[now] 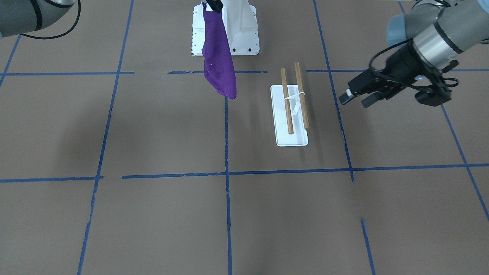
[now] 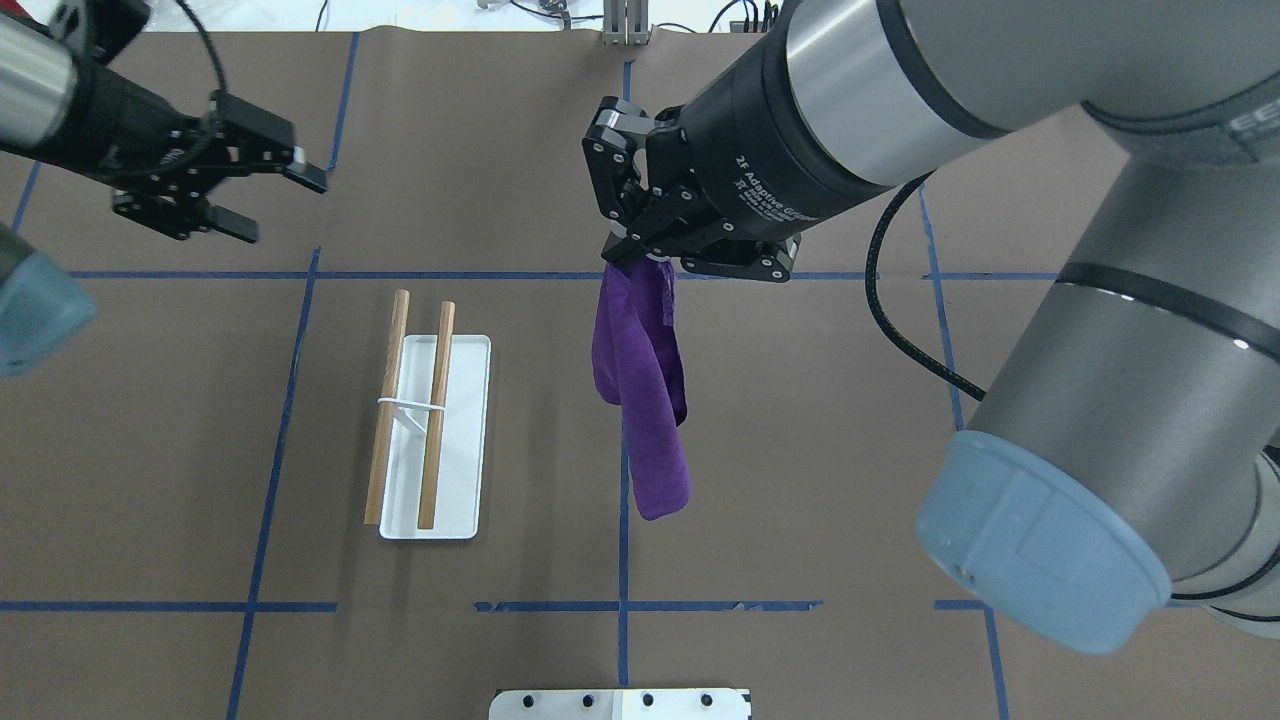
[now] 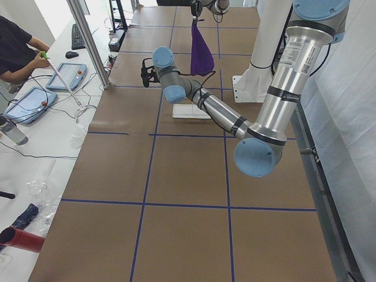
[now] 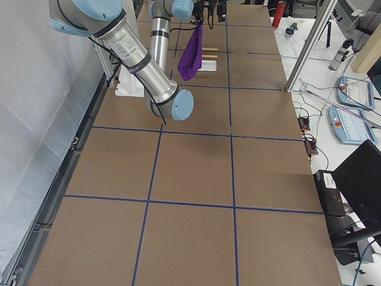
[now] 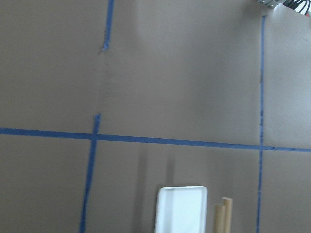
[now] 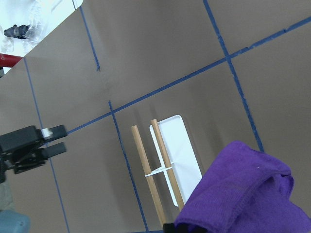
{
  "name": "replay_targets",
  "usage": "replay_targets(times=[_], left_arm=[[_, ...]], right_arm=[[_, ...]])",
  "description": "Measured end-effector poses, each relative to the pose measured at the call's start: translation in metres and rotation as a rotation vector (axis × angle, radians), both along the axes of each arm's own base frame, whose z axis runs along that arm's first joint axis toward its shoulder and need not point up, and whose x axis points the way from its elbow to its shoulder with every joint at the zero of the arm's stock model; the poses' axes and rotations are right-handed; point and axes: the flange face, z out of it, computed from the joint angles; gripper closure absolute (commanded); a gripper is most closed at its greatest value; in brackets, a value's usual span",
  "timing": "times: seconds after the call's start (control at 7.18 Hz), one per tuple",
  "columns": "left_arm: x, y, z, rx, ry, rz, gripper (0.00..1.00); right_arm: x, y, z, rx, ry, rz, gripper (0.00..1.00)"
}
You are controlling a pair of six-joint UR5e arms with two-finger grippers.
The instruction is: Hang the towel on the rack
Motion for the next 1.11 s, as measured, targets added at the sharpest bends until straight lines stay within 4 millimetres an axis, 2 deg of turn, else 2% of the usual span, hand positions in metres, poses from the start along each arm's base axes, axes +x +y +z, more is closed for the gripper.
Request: replay_targets(times=[0.14,0.28,0.42,0.56,0.7,1.11], left_arm=[[0.042,0.017,-0.042,-0.155,0.052,0.022,0.02],[0.073,0.031,-0.073,-0.264,0.083,0.037,0.04],[0.096,0.04,-0.092,-0.333,0.096,0.048,0.04],[0.111,0.044,-0.098,-0.382,0.096,0.055,0.05],[0.118,0.046,-0.1,-0.41,0.094,0.057,0.06],[0.124,0.046,-0.103,-0.436,0.094,0.059,0.11]], right_arm=[[0.003,0.001,-0.01,0.052,-0.008,0.011,1.0],[0.008,0.003,-0.017,0.098,-0.016,0.02,1.0],[0.013,0.006,-0.022,0.137,-0.023,0.023,1.0],[0.016,0.009,-0.024,0.174,-0.025,0.019,1.0],[0.02,0.011,-0.025,0.203,-0.027,0.015,1.0],[0.032,0.022,-0.029,0.262,-0.047,0.01,1.0]])
